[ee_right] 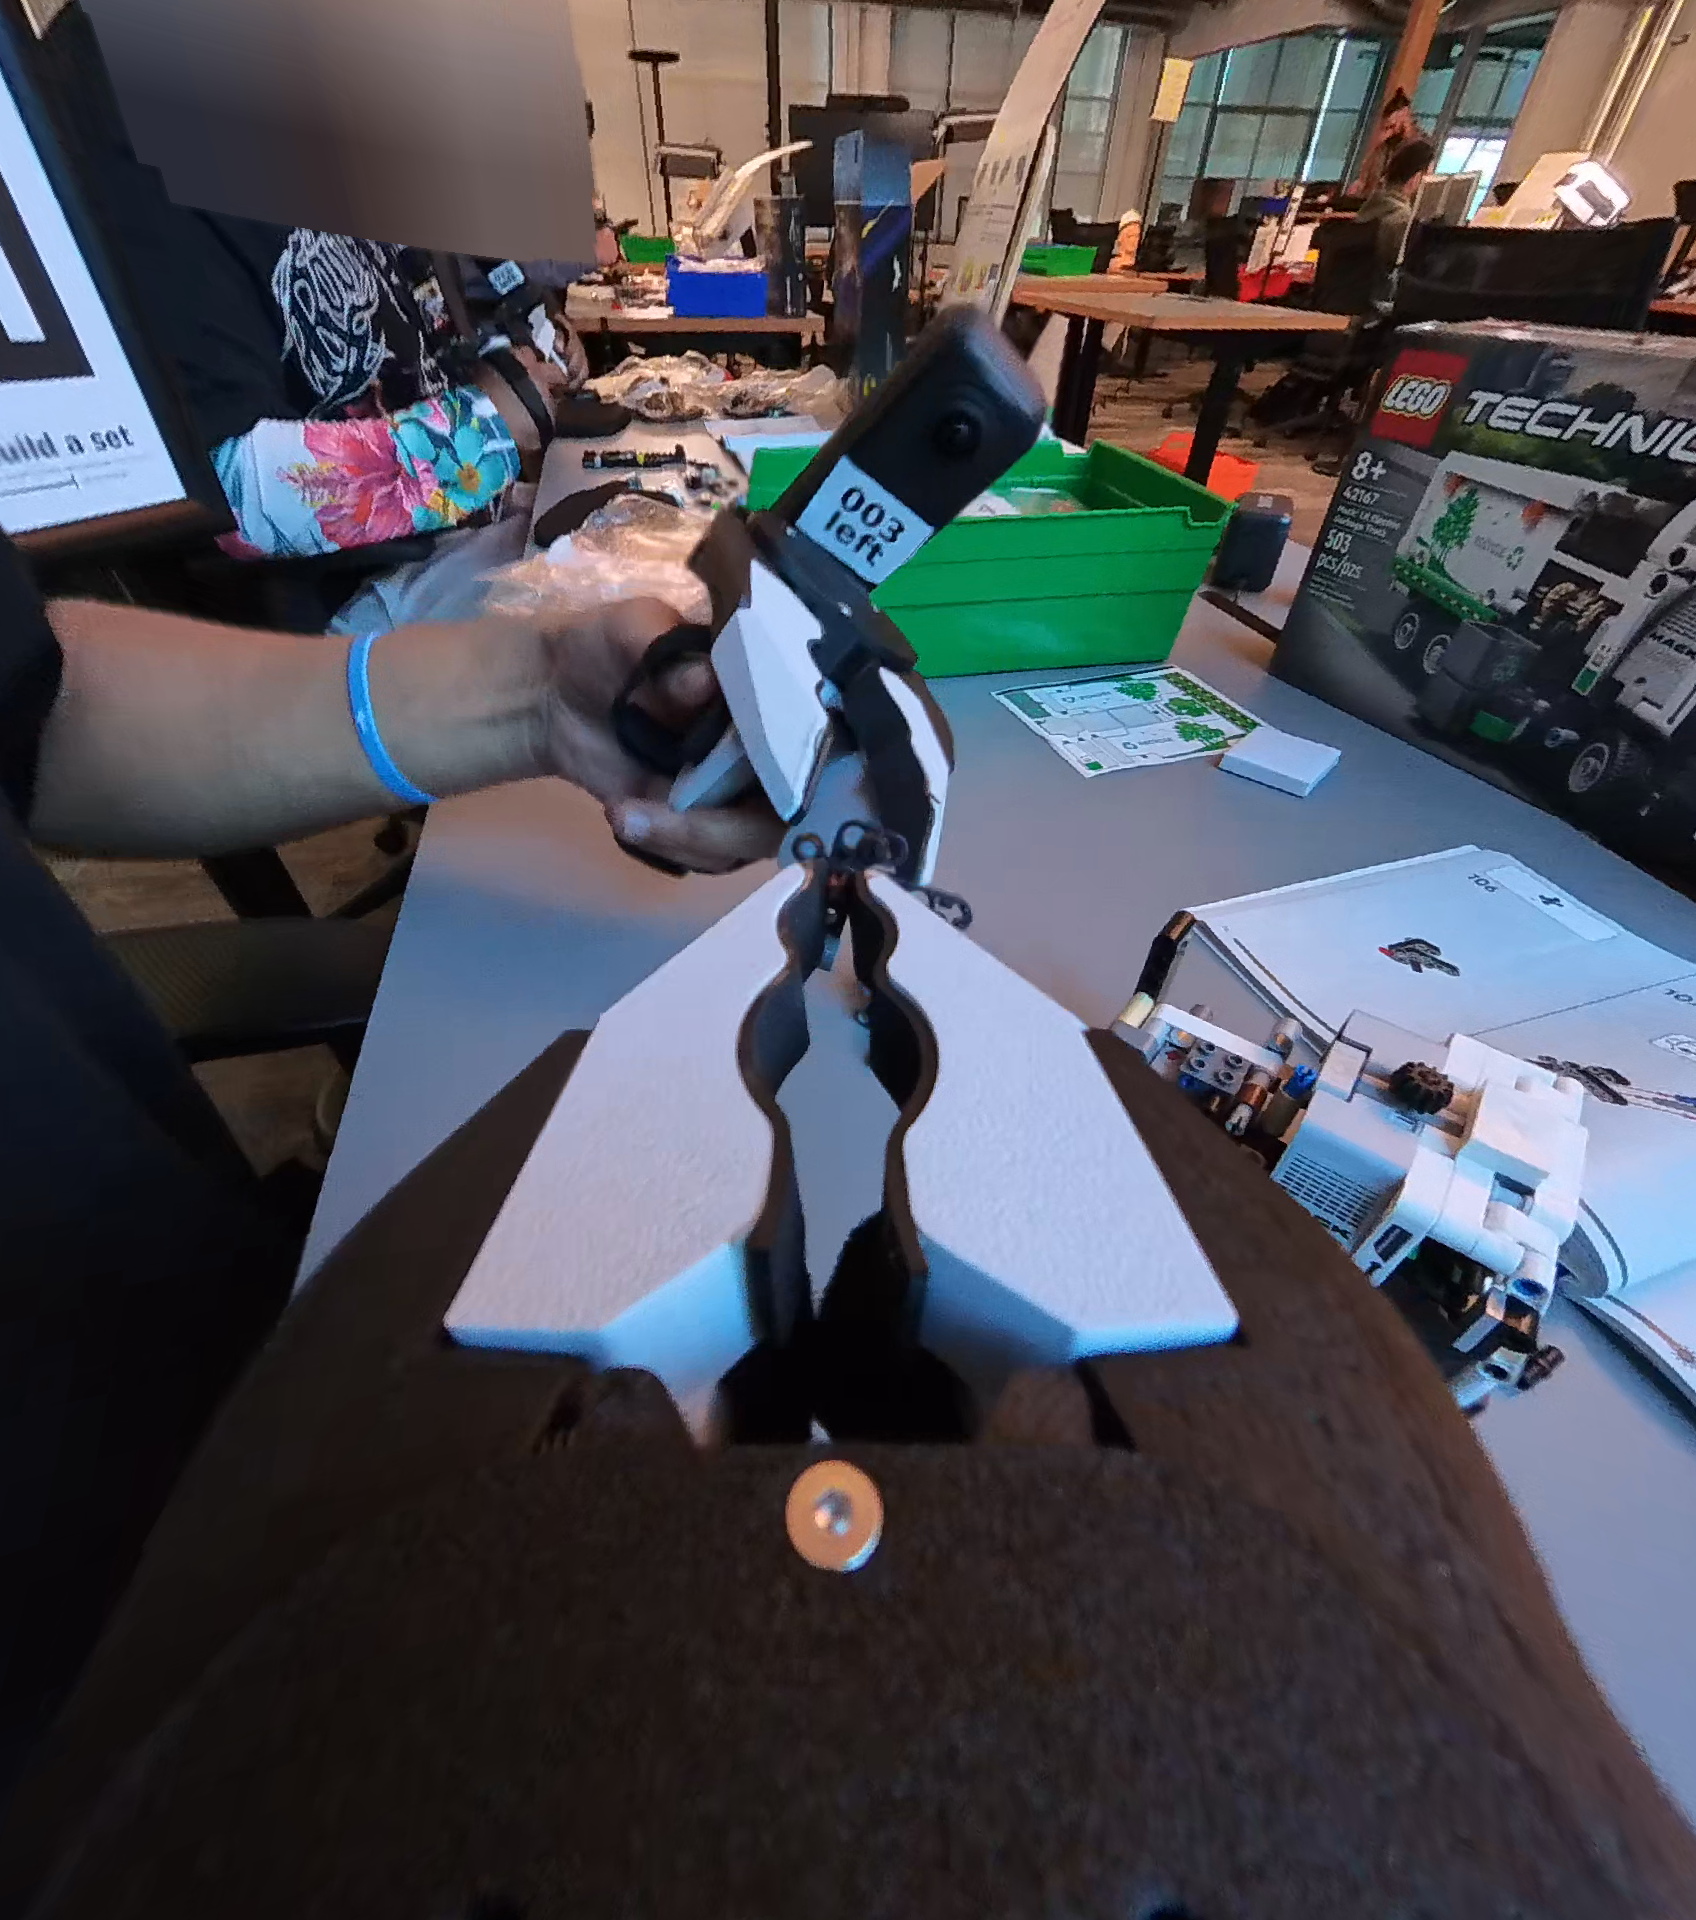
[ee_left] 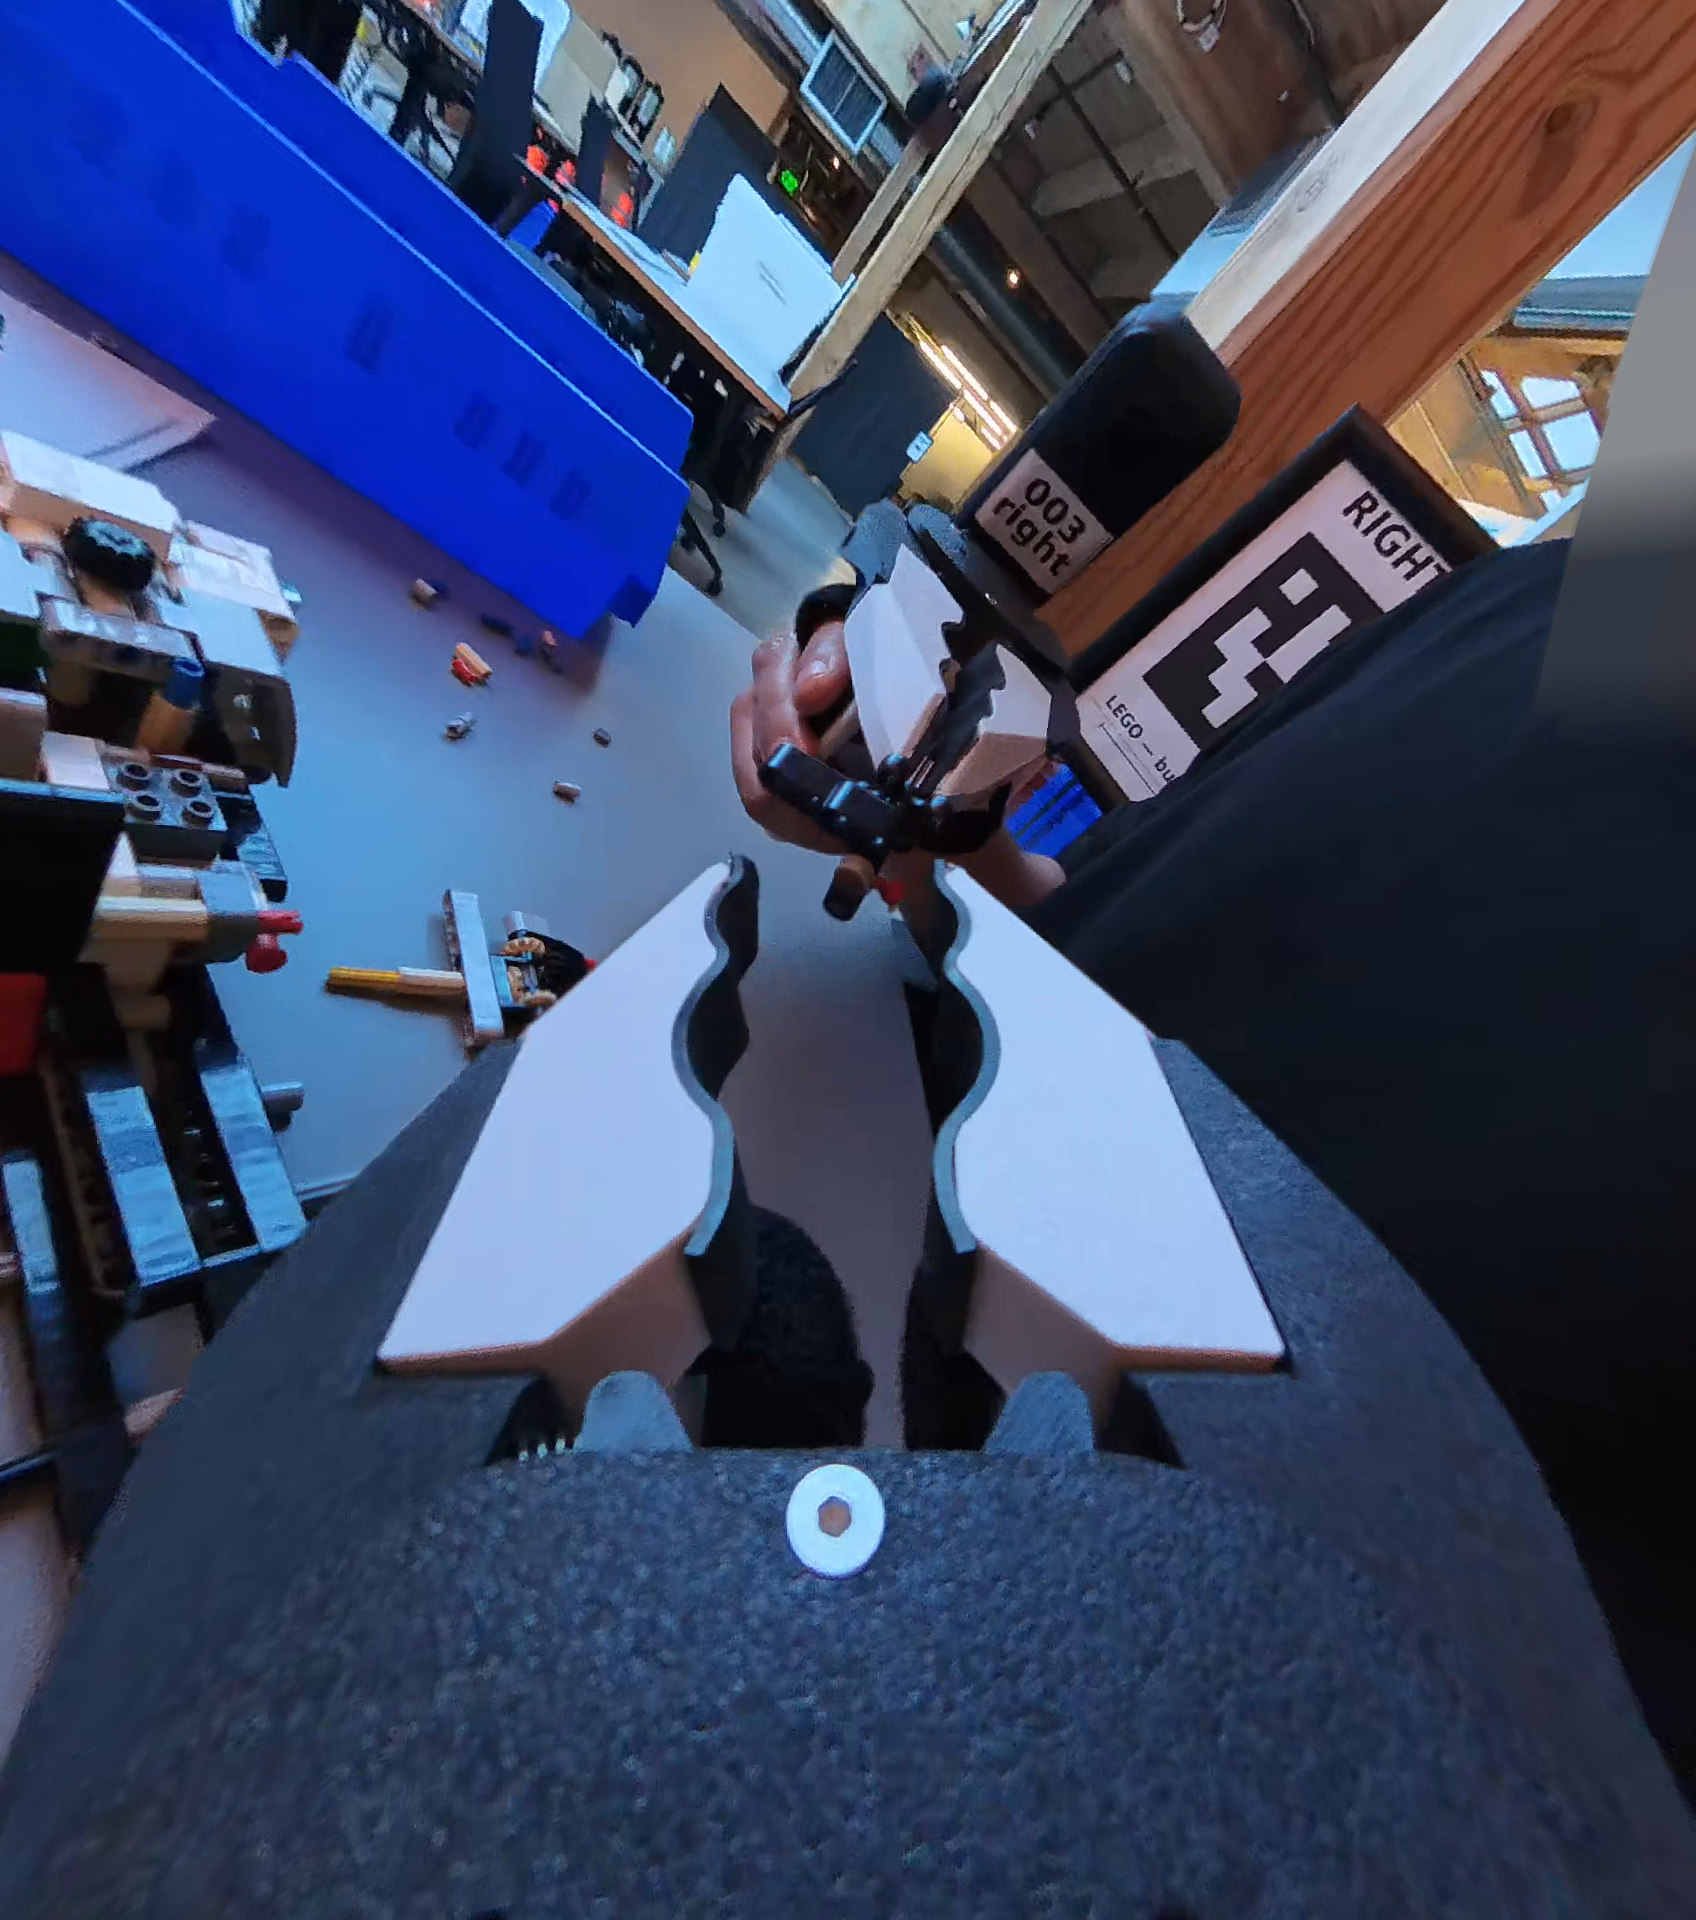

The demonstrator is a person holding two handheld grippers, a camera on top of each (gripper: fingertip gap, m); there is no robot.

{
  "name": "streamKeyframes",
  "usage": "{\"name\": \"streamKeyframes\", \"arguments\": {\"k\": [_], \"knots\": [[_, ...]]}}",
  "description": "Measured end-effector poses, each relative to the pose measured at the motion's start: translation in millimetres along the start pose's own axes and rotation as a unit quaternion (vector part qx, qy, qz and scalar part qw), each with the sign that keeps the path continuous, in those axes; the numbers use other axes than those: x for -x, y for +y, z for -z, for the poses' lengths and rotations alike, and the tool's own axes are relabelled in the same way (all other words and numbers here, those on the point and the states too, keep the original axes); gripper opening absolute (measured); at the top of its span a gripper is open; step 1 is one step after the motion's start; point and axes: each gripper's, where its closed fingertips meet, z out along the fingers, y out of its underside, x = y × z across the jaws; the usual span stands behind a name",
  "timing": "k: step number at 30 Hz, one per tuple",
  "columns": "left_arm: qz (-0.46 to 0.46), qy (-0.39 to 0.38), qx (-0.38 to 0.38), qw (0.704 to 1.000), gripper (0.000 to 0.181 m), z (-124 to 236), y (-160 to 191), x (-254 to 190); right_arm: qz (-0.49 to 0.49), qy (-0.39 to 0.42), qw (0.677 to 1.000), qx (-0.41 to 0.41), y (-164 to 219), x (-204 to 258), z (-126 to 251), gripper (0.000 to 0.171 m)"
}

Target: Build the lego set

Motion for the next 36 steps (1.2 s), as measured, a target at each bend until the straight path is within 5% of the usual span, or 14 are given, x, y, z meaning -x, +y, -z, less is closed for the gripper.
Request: {"name": "streamKeyframes", "arguments": {"k": [12, 16, 36], "knots": [[-0.020, 0.045, -0.079, 0.996, 0.026, -15.6, -5.9, -14.4, -0.030, -0.003, 0.999, -0.034, -11.5, -0.5, 2.3, 0.003], [-0.022, 0.052, -0.086, 0.995, 0.007, -15.5, -8.0, -15.0, -0.032, -0.004, 0.999, -0.036, -11.1, 0.6, 1.7, 0.003], [-0.005, 0.050, -0.086, 0.995, 0.012, -16.2, -7.1, -8.7, -0.023, -0.004, 0.999, -0.026, -4.9, 0.8, 0.1, 0.003]]}}
